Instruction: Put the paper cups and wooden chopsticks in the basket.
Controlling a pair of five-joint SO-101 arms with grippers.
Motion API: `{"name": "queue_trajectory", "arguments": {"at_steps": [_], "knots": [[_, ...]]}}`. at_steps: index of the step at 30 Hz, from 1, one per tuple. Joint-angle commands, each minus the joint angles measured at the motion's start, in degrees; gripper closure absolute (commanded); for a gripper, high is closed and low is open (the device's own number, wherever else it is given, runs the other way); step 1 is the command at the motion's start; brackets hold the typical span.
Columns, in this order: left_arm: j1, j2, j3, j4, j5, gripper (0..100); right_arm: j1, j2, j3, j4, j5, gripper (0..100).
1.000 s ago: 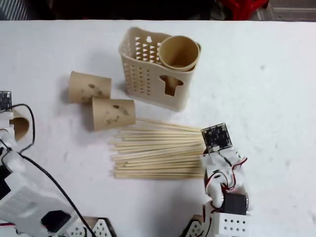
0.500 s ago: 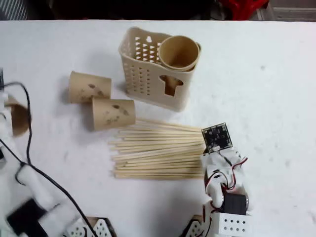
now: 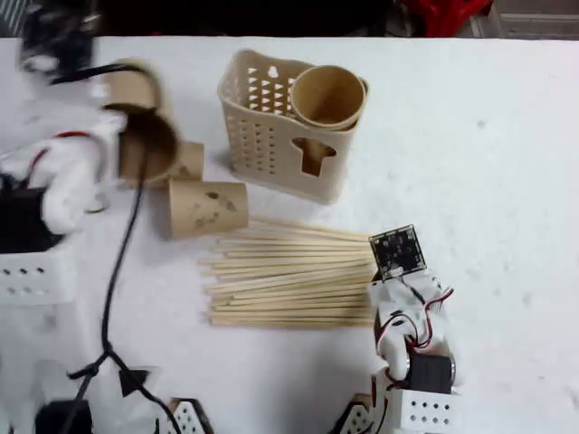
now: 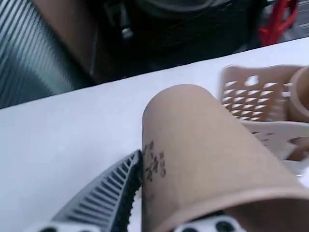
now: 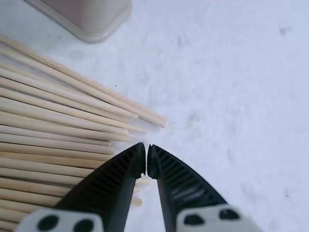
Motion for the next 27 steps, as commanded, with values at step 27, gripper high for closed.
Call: {"name": "queue_trajectory", "arguments": {"at_steps": [27], "knots": [[29.41, 59.21, -71.30, 20.92, 11.96, 92, 0.31, -0.31, 1.49, 1.71, 0.26, 97.8]]}}
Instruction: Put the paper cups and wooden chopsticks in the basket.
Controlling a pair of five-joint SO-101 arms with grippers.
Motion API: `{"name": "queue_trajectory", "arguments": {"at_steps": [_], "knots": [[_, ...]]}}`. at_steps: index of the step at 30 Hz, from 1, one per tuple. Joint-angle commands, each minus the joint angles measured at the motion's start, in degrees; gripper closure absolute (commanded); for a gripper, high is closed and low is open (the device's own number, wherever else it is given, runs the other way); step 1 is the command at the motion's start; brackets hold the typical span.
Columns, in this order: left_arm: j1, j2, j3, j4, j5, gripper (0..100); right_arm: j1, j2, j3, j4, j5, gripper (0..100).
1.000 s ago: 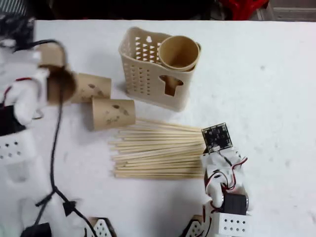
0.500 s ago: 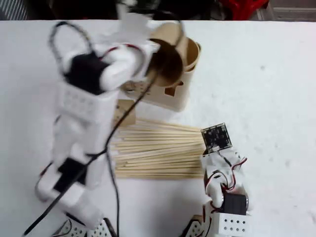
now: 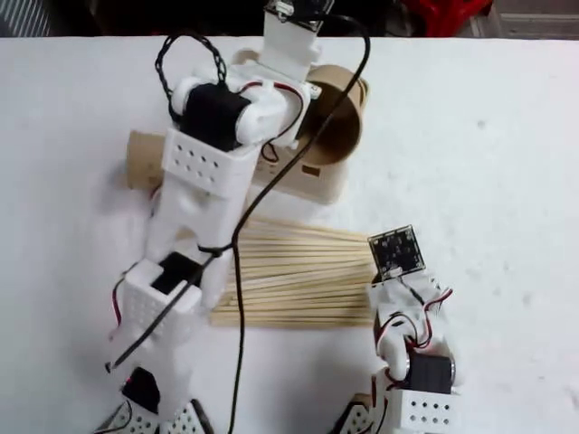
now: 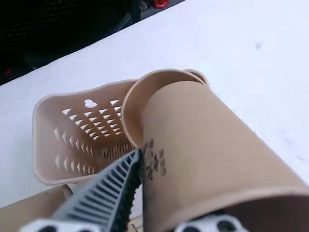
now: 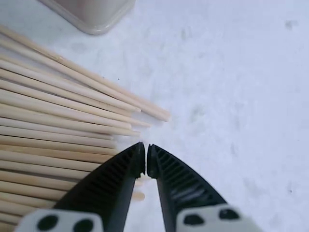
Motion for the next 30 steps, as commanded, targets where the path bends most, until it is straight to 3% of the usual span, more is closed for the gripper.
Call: {"name": "queue_trajectory", "arguments": {"at_steps": [1, 4, 22, 30], "knots": [[0.92, 1.01, -2.29, -0.26, 0.88, 90, 0.40, -0.31, 0.44, 0.31, 0.26, 97.8], [0.66, 2.86, -2.64, -2.02, 0.88, 87, 0.40, -0.31, 0.44, 0.31, 0.26, 97.8], [-1.19, 4.09, -2.20, -17.32, 0.62, 86, 0.22, -0.31, 0.44, 0.31, 0.26, 97.8], [-3.12, 4.18, -2.20, -17.85, 0.62, 86, 0.22, -0.31, 0.44, 0.31, 0.26, 97.8]]}}
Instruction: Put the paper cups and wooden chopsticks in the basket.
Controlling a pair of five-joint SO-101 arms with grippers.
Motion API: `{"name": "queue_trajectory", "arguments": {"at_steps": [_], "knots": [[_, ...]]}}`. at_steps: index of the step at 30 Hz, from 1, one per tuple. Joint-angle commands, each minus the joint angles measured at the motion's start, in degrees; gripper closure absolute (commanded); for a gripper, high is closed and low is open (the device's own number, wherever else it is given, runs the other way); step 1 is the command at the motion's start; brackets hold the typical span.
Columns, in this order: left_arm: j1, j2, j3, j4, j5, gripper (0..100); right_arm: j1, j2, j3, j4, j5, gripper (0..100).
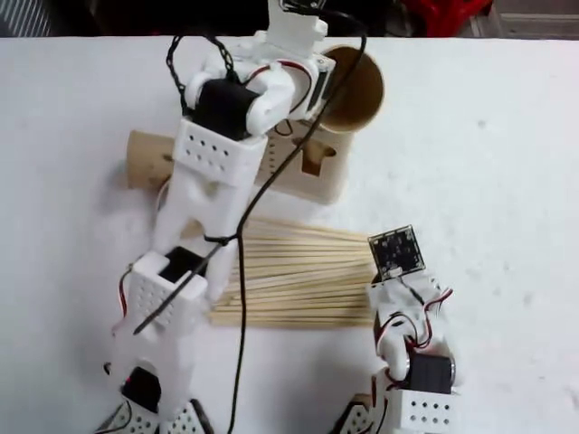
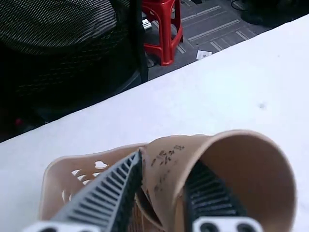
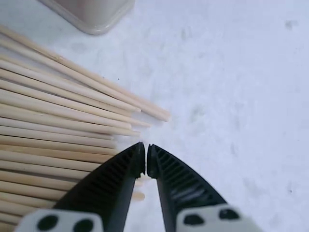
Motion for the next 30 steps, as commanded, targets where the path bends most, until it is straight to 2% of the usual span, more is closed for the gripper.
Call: {"name": "queue_trajectory", "arguments": {"at_steps": [1, 13, 19, 30], "knots": [[-2.15, -0.22, -1.76, -1.58, 0.53, 86, 0.31, -0.31, 0.44, 0.31, 0.26, 97.8], [-3.30, 7.87, -2.29, -8.53, -3.08, 86, 0.22, -0.31, 0.44, 0.31, 0.26, 97.8], [-3.74, 7.60, -1.76, -5.71, -3.08, 86, 0.22, -0.31, 0.44, 0.31, 0.26, 97.8], [-4.26, 17.54, -2.37, -3.43, -3.16, 86, 0.31, -0.31, 0.44, 0.31, 0.26, 97.8]]}}
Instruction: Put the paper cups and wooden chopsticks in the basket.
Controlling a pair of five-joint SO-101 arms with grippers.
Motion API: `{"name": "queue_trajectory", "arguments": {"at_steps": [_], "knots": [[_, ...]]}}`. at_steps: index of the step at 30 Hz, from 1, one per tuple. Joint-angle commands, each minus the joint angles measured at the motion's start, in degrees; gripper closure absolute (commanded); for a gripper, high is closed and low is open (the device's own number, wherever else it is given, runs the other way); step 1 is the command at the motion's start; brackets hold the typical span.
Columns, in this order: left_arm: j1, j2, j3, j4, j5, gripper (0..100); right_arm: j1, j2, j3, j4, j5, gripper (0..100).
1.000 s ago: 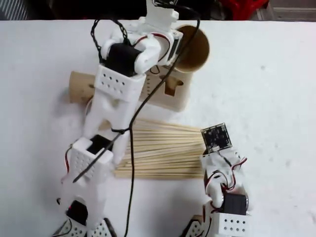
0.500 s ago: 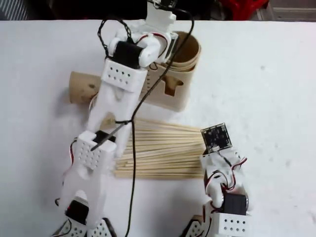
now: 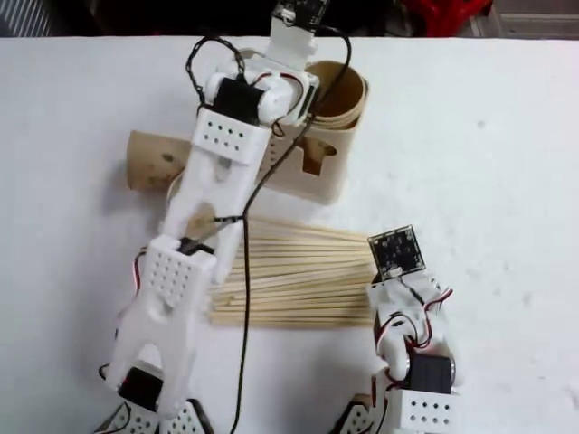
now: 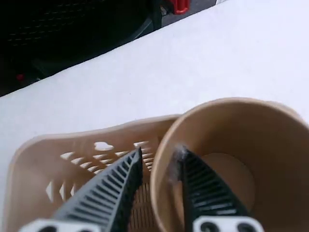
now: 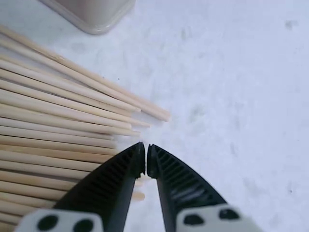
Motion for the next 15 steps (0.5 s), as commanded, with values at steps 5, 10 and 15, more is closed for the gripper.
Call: {"name": "queue_trajectory", "arguments": {"at_steps": [5, 10, 15], "knots": [[-0.66, -3.38, -1.32, 0.53, -2.46, 86, 0.22, -0.31, 0.44, 0.31, 0.26, 97.8], [-1.98, -14.55, -1.32, 6.68, -4.31, 86, 0.22, -0.31, 0.44, 0.31, 0.26, 97.8], [-7.25, -25.80, -0.79, 13.63, -4.66, 86, 0.22, -0.31, 0.44, 0.31, 0.26, 97.8]]}}
